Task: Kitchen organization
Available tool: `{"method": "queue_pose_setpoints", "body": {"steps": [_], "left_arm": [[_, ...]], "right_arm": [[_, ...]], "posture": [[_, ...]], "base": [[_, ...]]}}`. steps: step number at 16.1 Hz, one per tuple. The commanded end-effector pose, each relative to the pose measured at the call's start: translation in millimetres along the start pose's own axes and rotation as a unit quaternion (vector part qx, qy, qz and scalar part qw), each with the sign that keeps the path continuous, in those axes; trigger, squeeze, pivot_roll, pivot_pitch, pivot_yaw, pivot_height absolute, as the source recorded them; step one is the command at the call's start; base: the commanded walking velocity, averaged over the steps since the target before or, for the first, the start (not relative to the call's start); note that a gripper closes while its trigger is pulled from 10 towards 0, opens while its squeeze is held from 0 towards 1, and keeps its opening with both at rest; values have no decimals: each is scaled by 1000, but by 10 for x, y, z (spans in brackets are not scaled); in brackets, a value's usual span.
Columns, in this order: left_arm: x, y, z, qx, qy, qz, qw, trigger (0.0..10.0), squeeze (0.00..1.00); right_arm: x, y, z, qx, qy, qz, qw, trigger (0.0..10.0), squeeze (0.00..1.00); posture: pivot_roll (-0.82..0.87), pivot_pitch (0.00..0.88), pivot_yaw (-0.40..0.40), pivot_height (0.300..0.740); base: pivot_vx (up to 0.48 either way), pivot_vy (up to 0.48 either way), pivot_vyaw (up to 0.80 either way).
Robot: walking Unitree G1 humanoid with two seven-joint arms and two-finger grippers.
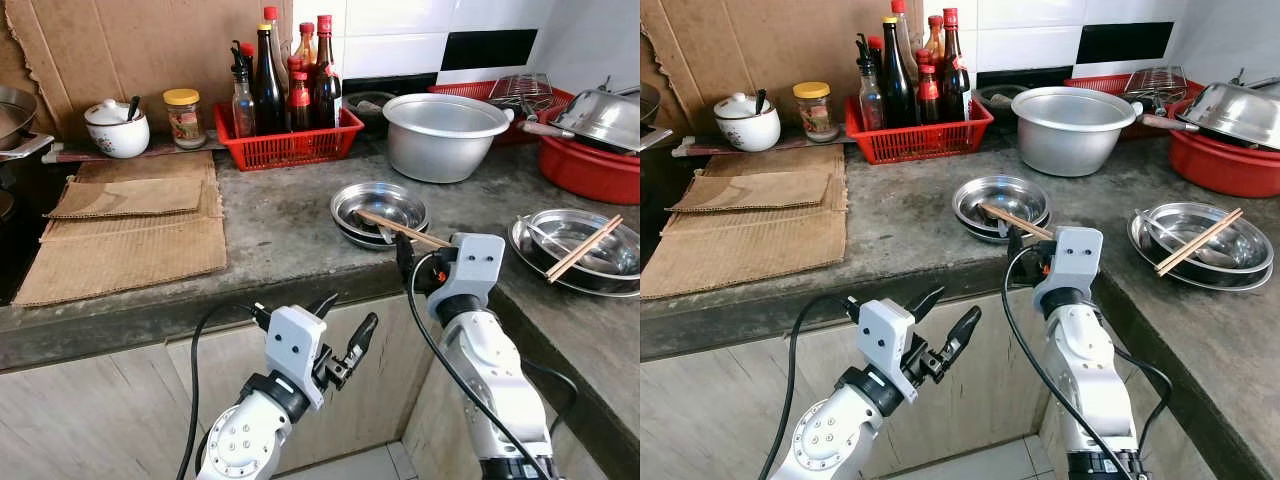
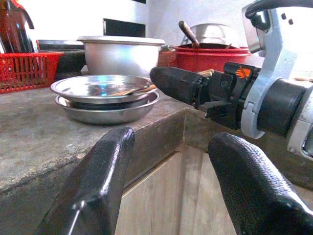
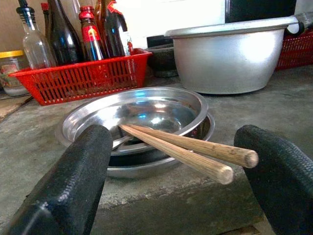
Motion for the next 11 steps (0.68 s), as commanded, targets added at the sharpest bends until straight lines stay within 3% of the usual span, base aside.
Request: {"method": "queue_pose_setpoints", "body": {"steps": [1, 5, 6, 7, 9, 11], "left_arm": [[18, 9, 92, 20, 3, -7, 1000, 10000, 0], [10, 13, 89, 18, 3, -5, 1000, 10000, 0], [7, 14, 87, 18, 4, -4, 1000, 10000, 0], [5, 14, 86, 17, 4, -3, 1000, 10000, 0], [6, 13, 86, 17, 4, -2, 1000, 10000, 0], [1, 16, 82, 16, 4, -2, 1000, 10000, 0]], "right_arm": [[-45, 37, 35, 9, 2, 6, 1000, 10000, 0], [-60, 68, 48, 13, 2, 7, 1000, 10000, 0], [-68, 73, 47, 13, 2, 8, 1000, 9490, 0], [-77, 79, 46, 14, 4, 10, 1000, 4824, 0], [-86, 88, 50, 15, 6, 10, 1000, 39, 0], [-82, 106, 57, 15, 6, 9, 1000, 0, 0]], "posture": [[19, 0, -36, 740], [20, 6, -38, 740], [20, 8, -39, 740], [19, 8, -40, 740], [18, 9, -41, 740], [19, 10, -42, 740]], "base": [[0, 0, 0], [0, 0, 0], [0, 0, 0], [0, 0, 0], [0, 0, 0], [0, 0, 0]]}}
Point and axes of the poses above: a point about 5 cm out from each wrist's last joint towards the gripper, its own y axis pointing out of the wrist towards the gripper, its own z axis along the axis of the wrist's last joint, x = y × z, the point moved 2 cm from there along y, pointing out of the wrist towards the gripper, and after that the axes turned 1 degree about -y, right-handed, at the moved point
